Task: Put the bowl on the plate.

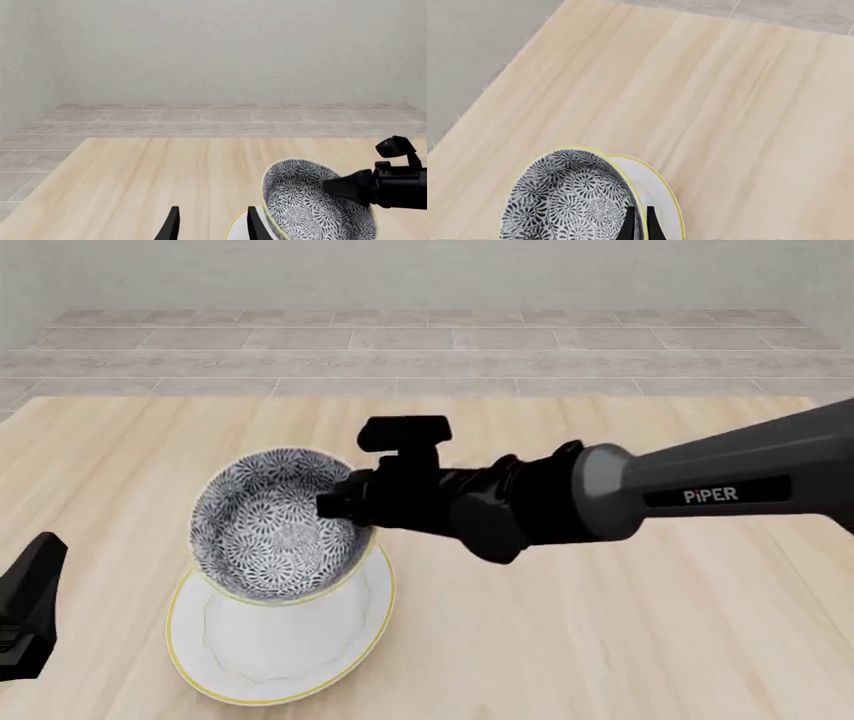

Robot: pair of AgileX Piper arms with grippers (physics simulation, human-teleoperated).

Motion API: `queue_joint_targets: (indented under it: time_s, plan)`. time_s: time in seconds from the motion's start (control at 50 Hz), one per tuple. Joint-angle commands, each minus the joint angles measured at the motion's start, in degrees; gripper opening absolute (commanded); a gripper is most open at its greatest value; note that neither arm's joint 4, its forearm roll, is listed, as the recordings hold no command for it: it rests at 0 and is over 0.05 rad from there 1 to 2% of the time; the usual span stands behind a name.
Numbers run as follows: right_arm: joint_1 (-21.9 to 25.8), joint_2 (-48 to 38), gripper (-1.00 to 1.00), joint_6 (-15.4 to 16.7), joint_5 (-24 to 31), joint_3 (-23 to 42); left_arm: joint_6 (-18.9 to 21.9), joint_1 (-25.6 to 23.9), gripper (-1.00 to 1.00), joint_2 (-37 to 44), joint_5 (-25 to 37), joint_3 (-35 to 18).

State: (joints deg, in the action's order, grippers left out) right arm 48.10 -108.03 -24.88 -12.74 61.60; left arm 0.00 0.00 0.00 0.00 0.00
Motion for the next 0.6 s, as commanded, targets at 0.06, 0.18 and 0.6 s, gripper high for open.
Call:
queue_joint_targets:
  time_s: [0.06, 0.18, 0.6]
  plan:
    - [0.1, -0.7, -1.0, -0.6, -0.5, 0.2, 0.0, 0.0, 1.0, 0.0, 0.0, 0.0]
    - [0.3, -1.3, -1.0, -0.8, -0.9, 0.2, 0.0, 0.0, 1.0, 0.0, 0.0, 0.0]
    - [0.5, -3.2, -1.0, -1.5, -2.0, 0.1, 0.0, 0.0, 1.0, 0.0, 0.0, 0.0]
